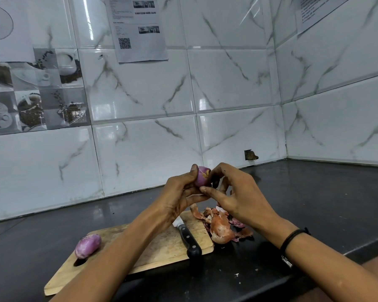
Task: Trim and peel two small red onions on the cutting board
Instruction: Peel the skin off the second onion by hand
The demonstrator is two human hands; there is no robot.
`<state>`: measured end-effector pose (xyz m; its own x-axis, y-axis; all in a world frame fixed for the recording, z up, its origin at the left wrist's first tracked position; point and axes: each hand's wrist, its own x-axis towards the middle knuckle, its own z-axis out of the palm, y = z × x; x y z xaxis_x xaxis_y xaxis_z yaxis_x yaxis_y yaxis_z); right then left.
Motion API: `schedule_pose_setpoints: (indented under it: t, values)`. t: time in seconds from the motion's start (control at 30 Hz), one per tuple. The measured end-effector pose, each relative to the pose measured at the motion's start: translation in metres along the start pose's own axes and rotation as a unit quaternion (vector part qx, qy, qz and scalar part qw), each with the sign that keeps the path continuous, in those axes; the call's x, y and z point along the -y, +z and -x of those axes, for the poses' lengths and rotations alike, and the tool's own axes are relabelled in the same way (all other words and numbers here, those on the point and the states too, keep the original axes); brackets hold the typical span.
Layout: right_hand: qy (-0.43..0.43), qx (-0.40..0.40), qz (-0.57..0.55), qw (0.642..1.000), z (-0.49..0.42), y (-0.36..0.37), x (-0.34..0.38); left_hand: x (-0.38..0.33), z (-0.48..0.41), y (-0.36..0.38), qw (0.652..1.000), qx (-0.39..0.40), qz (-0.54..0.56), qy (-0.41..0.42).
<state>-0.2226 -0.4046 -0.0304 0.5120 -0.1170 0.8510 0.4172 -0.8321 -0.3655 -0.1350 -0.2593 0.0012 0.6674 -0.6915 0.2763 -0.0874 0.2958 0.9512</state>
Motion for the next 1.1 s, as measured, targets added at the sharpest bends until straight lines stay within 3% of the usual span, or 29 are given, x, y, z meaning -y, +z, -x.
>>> schedule_pose_setpoints:
  t: [0.27,0.47,0.97,1.1]
  values:
    - [-0.01,-0.032,-0.024,0.999,-0.002,-0.003,0.004,0.001,-0.001,-0.002,1.0,0.017,-0.002,0.024]
    - [0.028,-0.021,-0.051,0.998,-0.002,-0.003,0.005,0.002,0.002,-0.001,0.999,0.017,0.013,0.039]
    - [0.058,-0.065,-0.03,0.996,-0.002,-0.005,0.015,-0.002,0.009,0.008,0.996,0.011,0.087,-0.033]
    - [0.015,-0.063,-0.027,0.998,-0.003,-0.005,0.015,-0.002,0.01,0.008,0.996,0.023,0.082,-0.032]
